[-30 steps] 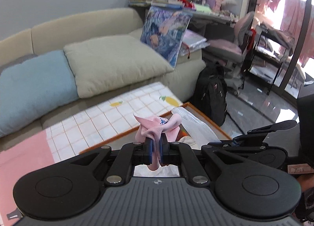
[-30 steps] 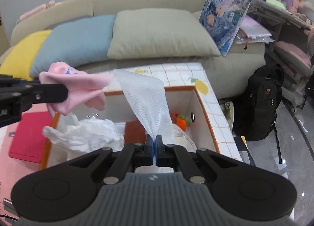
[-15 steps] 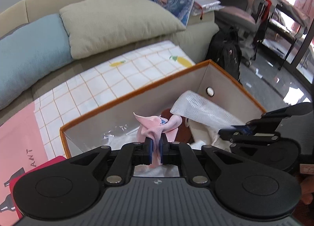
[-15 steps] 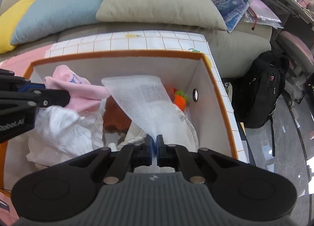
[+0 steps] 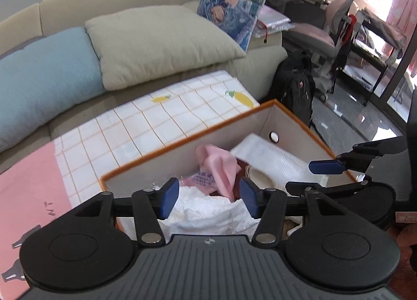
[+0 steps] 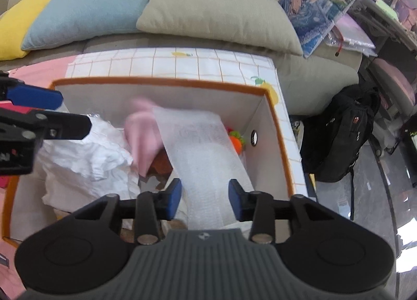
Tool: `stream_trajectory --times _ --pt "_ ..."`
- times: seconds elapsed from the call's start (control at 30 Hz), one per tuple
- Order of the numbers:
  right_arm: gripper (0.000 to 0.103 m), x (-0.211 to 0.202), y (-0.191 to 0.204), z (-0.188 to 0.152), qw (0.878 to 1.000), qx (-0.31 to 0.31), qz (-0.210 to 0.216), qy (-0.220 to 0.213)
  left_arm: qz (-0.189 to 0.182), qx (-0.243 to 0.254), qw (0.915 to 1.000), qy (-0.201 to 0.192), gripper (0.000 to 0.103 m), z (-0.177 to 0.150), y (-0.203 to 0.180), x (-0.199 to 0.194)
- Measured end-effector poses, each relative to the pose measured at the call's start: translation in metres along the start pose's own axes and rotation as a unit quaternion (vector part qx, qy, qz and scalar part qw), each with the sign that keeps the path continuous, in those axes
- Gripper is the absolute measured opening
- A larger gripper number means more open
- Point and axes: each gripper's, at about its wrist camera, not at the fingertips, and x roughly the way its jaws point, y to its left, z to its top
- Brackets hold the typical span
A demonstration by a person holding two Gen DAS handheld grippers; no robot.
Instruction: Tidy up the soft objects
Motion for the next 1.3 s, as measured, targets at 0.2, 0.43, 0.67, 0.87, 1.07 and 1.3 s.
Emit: stream_trajectory --times 0.2,0.43,0.67,0.87,1.07,1.3 --pt "0.069 -0.045 0.010 0.006 0.999 -0.009 -0.008 -0.042 0.011 0.002 0.9986 -0.052 0.076 0.005 0.002 -0.048" --pt "0.081 -0.110 0.029 0.002 0.991 0.017 -0.008 -0.130 0.031 0.035 0.9898 -0.134 0.081 -0.009 -0.002 -0.115" --pt "0.095 -0.156 0.056 -0.022 0.978 0.080 0.019 -0.193 0.066 0.040 0.9754 -0.206 0.086 -0.041 -0.002 -0.170" --pt "0.100 -0.171 0.086 -0.049 0.971 0.100 0.047 -0.210 0.101 0.022 0.9645 -0.243 0.088 -0.076 0.014 -0.196" --pt "0.100 -0.172 0.117 -0.079 0.972 0.098 0.062 -0.204 0.132 0.017 0.9683 -0.212 0.089 -0.112 0.025 -0.202" --pt "0.100 -0.161 0.155 -0.112 0.980 0.080 0.051 -0.172 0.132 -0.044 0.9783 -0.153 0.090 -0.151 0.042 -0.189"
